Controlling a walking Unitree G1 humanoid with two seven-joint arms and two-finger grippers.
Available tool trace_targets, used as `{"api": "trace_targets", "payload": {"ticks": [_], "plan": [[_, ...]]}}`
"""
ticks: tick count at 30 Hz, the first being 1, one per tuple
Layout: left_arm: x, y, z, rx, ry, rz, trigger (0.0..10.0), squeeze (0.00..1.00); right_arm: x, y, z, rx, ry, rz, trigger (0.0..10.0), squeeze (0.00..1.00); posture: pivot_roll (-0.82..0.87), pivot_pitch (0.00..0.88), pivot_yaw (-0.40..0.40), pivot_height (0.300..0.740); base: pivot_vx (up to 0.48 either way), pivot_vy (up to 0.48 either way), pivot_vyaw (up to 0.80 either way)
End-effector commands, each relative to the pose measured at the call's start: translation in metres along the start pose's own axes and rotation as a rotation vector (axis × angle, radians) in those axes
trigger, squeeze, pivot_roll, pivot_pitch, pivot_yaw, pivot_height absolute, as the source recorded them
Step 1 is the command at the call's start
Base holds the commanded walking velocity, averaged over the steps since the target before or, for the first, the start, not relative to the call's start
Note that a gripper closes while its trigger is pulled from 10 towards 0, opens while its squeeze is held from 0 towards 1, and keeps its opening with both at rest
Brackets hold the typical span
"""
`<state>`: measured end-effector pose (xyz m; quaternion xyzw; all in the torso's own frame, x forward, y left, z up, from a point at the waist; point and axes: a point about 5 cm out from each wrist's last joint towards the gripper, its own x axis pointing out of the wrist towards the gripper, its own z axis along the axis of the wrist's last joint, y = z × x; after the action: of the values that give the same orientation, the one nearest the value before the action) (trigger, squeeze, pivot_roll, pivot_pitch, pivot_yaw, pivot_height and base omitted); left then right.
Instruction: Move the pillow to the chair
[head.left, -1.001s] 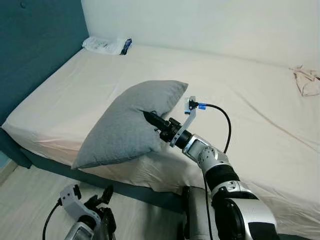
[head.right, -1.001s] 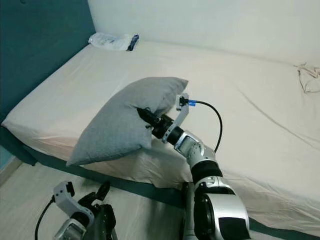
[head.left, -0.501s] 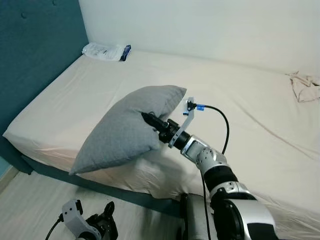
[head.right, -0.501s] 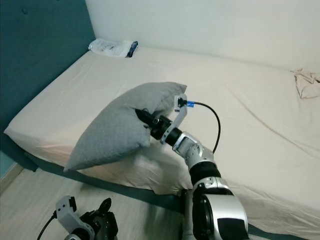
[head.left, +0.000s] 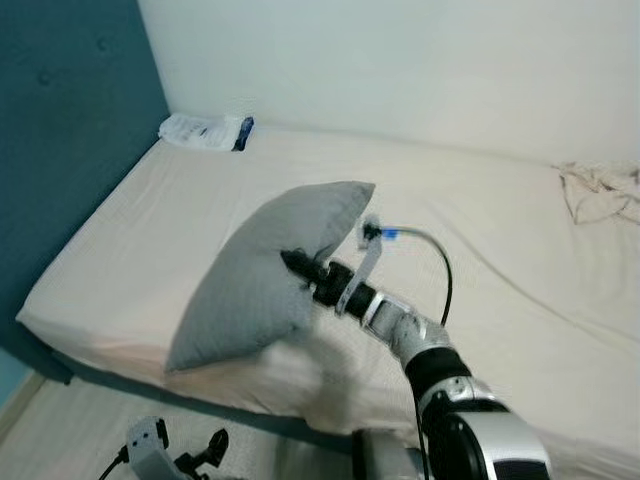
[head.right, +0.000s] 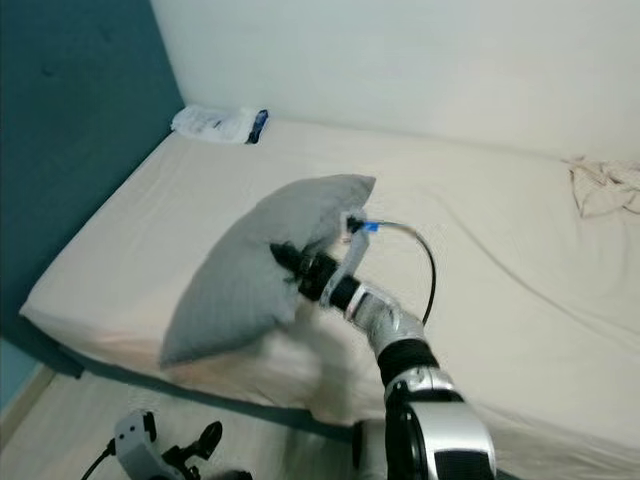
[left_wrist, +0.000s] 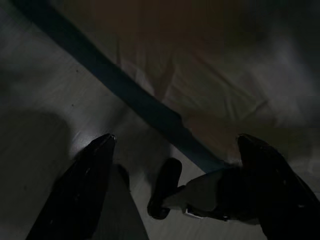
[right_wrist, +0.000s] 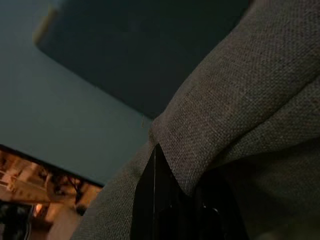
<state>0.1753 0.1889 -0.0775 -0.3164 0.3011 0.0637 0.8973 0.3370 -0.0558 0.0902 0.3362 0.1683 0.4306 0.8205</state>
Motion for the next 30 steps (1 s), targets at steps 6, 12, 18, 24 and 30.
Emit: {"api": "trace_targets", "payload": {"ticks": [6,12,18,24,30], "plan": [[-0.005,0.002,-0.018,0.013,0.088,0.042,10.0,0.0,-0.017,-0.021,-0.039,-0.076,0.152,-0.161,10.0,0.0,-0.05,0.054,-0.048,0.723,0.0,0.0,0.0],[-0.005,0.002,-0.021,0.028,0.109,0.049,10.0,0.0,-0.027,-0.027,-0.053,-0.084,0.196,-0.214,10.0,0.0,-0.05,0.048,-0.051,0.74,0.0,0.0,0.0],[-0.008,0.003,-0.029,0.055,0.156,0.076,10.0,0.0,-0.059,-0.05,-0.084,-0.208,0.326,-0.447,10.0,0.0,-0.04,0.047,-0.057,0.74,0.0,0.0,0.0],[-0.011,0.006,-0.037,0.058,0.196,0.123,10.0,0.0,-0.111,-0.07,-0.119,-0.219,0.494,-0.694,10.0,0.0,-0.04,0.048,-0.061,0.74,0.0,0.0,0.37],[-0.015,0.01,-0.042,0.076,0.227,0.168,10.0,0.0,-0.141,-0.076,-0.135,-0.172,0.531,-0.795,10.0,0.0,-0.04,0.052,-0.061,0.74,0.0,0.0,0.72]]}}
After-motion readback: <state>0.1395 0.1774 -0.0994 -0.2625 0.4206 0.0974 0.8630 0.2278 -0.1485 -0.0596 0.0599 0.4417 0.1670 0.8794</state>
